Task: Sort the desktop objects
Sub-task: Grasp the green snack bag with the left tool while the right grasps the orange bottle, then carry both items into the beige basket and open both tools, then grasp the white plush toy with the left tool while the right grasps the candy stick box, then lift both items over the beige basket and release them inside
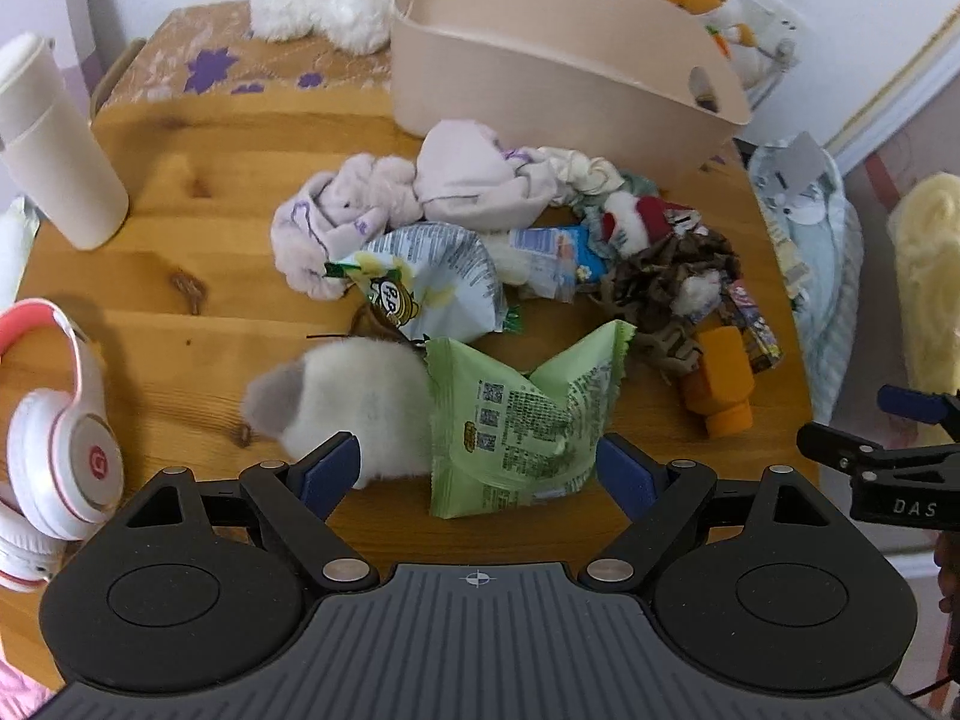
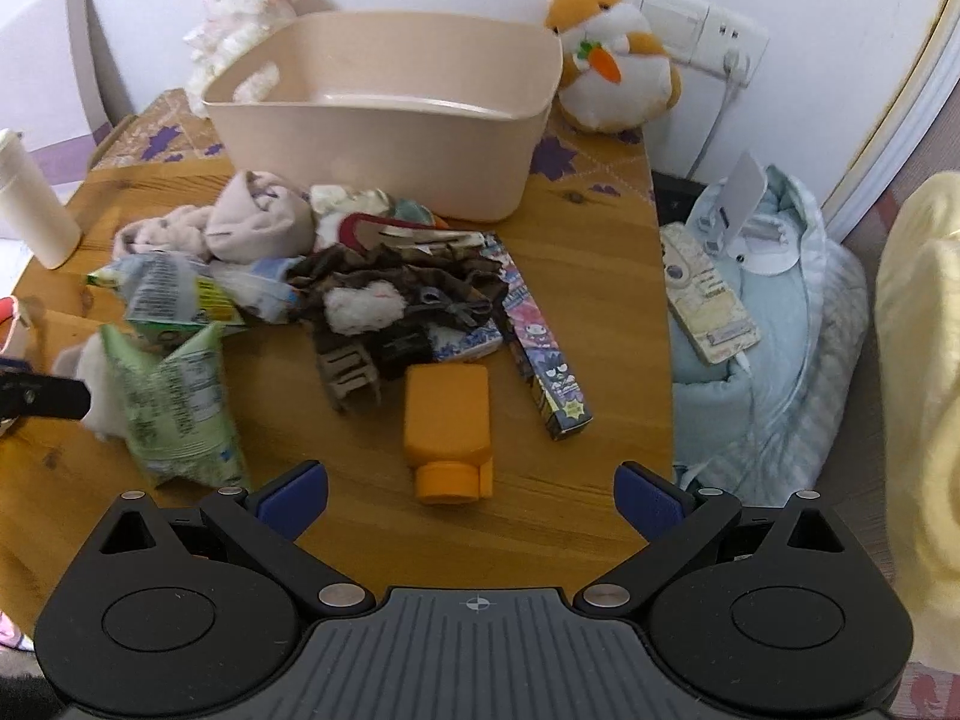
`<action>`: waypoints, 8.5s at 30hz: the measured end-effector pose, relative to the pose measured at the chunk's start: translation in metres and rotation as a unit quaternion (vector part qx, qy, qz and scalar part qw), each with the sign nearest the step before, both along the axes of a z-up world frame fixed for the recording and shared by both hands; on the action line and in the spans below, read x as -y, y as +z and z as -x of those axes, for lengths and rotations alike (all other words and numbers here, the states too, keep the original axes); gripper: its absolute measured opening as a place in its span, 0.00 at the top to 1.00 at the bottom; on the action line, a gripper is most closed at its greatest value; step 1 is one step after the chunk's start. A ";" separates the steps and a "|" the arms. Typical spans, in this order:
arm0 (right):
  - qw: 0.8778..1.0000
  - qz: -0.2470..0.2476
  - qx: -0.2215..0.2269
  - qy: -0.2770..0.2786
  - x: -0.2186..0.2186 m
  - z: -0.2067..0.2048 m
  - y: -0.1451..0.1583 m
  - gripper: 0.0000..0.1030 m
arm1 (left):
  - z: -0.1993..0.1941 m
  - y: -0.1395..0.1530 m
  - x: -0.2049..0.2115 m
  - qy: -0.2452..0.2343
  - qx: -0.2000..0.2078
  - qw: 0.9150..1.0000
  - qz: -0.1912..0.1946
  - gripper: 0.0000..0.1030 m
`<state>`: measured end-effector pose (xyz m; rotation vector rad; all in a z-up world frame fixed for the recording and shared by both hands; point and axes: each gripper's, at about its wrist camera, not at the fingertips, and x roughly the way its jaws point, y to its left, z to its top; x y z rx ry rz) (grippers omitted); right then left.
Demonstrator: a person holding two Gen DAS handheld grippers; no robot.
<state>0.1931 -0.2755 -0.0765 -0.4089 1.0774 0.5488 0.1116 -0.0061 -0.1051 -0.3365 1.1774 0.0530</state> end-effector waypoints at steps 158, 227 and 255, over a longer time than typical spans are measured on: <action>0.977 0.061 0.065 0.193 0.000 -0.095 -0.103 0.00 | -0.034 -0.067 -0.014 -0.053 -0.048 0.997 -0.039 0.23; 0.963 -0.133 0.188 0.140 -0.037 -0.155 0.075 0.80 | -0.139 0.103 0.012 -0.081 0.231 0.969 -0.038 0.80; 0.972 -0.083 0.133 0.177 -0.160 -0.204 -0.008 0.80 | -0.269 0.010 0.003 0.022 0.121 0.992 -0.024 0.78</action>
